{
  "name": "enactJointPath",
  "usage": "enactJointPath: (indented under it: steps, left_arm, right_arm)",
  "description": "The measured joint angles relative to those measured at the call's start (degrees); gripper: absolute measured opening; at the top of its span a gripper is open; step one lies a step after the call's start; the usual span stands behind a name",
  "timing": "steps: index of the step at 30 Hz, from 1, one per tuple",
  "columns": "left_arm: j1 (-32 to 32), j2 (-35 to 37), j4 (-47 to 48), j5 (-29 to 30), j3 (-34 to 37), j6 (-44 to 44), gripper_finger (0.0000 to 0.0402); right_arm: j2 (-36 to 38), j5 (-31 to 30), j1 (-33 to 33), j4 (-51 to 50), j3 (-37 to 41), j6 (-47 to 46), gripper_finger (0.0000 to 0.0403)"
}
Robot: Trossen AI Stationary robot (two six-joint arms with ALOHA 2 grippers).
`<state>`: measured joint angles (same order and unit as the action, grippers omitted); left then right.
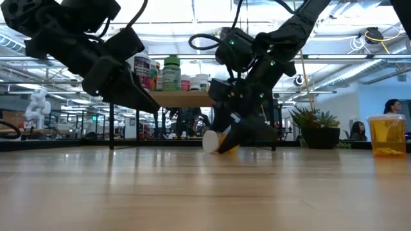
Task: Pick and place medicine bottles onto shelf by color
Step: Put the top left orange pill bottle on the shelf, aligned with the other orange pill bottle
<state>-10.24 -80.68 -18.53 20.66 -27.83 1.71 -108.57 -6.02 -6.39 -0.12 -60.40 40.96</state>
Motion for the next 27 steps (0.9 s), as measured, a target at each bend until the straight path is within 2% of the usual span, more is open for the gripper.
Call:
enactJointPath:
  steps: [4,7,10,13,17,19,21,24,27]
  left_arm:
    - [0.0,0.0,-1.0,0.3,0.0,0.5,0.0337]
    - [0.0,0.0,-3.5,0.1,0.0,1.0,0.0337]
    - [-0.2,0.0,-5.1,-2.1,0.0,1.0,0.0337]
    - [-1.0,0.0,-6.2,-2.6,0.0,1.0,0.0337]
    - [-1.6,-2.3,-12.0,-2.7,-0.1,-0.6,0.0337]
    - [-1.8,-4.7,-18.6,-4.2,-0.1,-3.4,0.0337]
    - [-1.9,-7.7,-25.8,-6.0,-0.1,-7.0,0.0337]
    - [-1.9,-12.5,-36.9,-8.6,-1.2,-11.2,0.0337]
    - [-1.8,-16.6,-42.2,-10.2,-4.3,-12.2,0.0337]
  right_arm:
    - [2.3,1.4,1.1,-0.8,0.3,-7.9,0.0182]
    - [5.5,7.7,1.2,0.6,2.0,-11.5,0.0175]
    - [8.4,12.2,1.4,6.0,5.8,-15.1,0.0179]
    - [12.1,15.9,2.4,18.3,11.3,-18.7,0.0183]
    - [15.2,21.4,4.3,43.4,20.6,-24.3,0.0184]
    - [15.2,22.7,5.5,57.3,24.4,-27.2,0.0184]
    - [14.3,22.6,7.1,66.9,26.3,-28.3,0.0184]
    - [13.1,20.9,9.7,69.3,26.9,-28.3,0.0184]
    - [12.4,16.5,11.9,70.0,25.8,-27.2,0.0184]
